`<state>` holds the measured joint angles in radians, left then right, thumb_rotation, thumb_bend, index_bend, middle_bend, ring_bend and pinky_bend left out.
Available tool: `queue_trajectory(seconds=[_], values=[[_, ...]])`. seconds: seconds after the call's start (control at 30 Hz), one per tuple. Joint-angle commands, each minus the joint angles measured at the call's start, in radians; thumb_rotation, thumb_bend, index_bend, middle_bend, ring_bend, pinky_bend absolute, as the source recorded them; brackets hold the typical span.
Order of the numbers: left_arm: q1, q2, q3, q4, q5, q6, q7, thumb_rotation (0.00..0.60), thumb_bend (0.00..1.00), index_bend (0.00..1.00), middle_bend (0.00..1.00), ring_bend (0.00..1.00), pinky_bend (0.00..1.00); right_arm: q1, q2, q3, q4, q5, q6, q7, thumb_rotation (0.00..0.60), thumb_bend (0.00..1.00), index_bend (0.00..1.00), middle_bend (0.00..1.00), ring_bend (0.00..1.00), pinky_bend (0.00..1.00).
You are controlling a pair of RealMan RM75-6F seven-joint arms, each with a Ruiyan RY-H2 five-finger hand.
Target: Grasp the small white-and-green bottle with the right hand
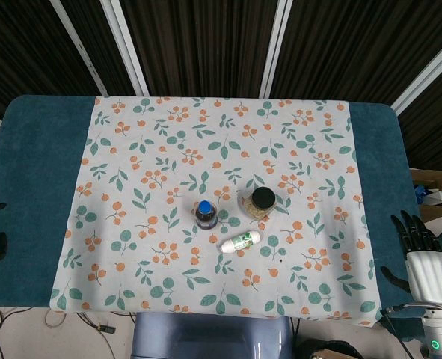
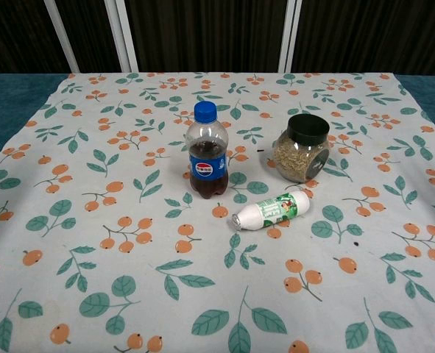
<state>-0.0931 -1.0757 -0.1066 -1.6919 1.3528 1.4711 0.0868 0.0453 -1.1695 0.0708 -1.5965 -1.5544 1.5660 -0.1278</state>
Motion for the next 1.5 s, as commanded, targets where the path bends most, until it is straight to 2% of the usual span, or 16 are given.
queue_trajectory(seconds=[0.03, 0.83, 1.13, 1.3, 1.5], values=[[0.000, 0.000, 0.000, 0.000, -0.001, -0.001, -0.001, 0.600, 0.54, 0.20, 0.07, 0.10, 0.02, 0.001, -0.002, 0.001, 0.000, 0.002, -0.002, -0.002, 0.600, 0.21, 0.00, 0.03, 0.02, 0.19], [0.000, -0.002, 0.002, -0.003, -0.003, -0.002, 0.009, 0.600, 0.54, 0.19, 0.07, 0.10, 0.02, 0.000, -0.002, 0.008, -0.003, 0.019, -0.003, 0.014, 0.600, 0.21, 0.00, 0.03, 0.02, 0.19], [0.001, -0.004, -0.002, -0.006, -0.011, 0.001, 0.010, 0.600, 0.54, 0.19, 0.06, 0.10, 0.02, 0.006, -0.002, -0.012, -0.037, -0.008, -0.019, 0.006, 0.600, 0.21, 0.00, 0.08, 0.02, 0.19], [-0.003, -0.010, 0.002, -0.007, -0.014, -0.010, 0.025, 0.600, 0.54, 0.19, 0.07, 0.10, 0.02, 0.066, 0.025, -0.023, -0.091, -0.047, -0.112, 0.006, 0.600, 0.21, 0.01, 0.12, 0.08, 0.23], [-0.001, -0.009, -0.001, -0.011, -0.018, -0.005, 0.021, 0.600, 0.54, 0.18, 0.07, 0.10, 0.02, 0.179, 0.018, -0.036, -0.155, -0.037, -0.323, -0.001, 0.600, 0.21, 0.06, 0.19, 0.16, 0.26]])
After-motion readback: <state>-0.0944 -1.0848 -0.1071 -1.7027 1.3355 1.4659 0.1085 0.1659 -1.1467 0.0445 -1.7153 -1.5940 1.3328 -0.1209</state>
